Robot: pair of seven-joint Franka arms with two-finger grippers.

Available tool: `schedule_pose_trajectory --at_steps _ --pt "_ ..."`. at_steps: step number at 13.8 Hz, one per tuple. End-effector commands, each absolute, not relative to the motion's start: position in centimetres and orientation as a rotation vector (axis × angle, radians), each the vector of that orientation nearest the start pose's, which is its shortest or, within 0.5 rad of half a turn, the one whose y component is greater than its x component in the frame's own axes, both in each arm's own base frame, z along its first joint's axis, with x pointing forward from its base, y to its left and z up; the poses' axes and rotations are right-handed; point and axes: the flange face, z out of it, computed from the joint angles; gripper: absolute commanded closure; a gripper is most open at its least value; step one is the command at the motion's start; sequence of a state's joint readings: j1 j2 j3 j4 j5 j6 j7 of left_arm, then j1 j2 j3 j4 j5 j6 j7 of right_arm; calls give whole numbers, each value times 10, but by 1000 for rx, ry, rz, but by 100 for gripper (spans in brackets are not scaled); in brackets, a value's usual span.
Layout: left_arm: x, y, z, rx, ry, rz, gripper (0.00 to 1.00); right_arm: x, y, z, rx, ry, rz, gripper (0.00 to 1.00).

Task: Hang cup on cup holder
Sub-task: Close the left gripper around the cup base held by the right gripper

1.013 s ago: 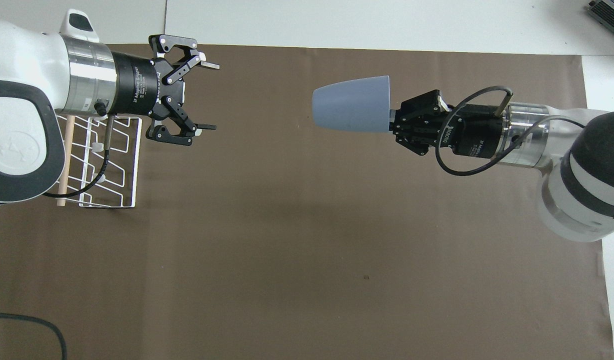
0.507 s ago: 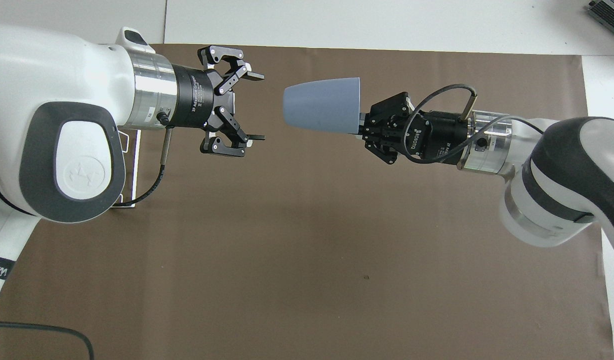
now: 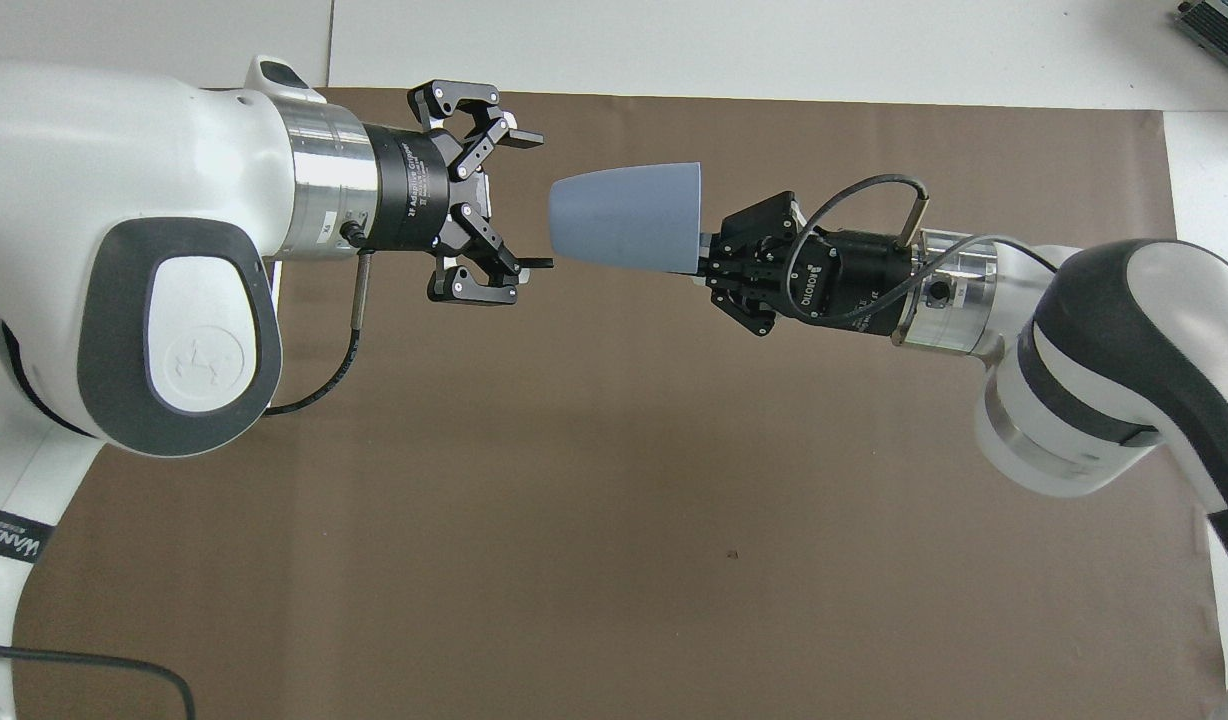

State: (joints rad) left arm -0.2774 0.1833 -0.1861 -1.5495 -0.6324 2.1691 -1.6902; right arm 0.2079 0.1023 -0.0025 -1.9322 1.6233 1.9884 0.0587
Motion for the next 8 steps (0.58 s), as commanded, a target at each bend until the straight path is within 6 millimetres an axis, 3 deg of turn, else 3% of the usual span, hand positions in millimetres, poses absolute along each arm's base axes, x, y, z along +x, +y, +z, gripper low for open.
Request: schedule_pose_trajectory --at_steps 1,8 --pt "569 -323 595 1854 1658 -535 0 581 185 489 -1589 619 233 100" --pt "565 -324 605 1775 1731 -577 0 581 185 489 -1592 618 233 100"
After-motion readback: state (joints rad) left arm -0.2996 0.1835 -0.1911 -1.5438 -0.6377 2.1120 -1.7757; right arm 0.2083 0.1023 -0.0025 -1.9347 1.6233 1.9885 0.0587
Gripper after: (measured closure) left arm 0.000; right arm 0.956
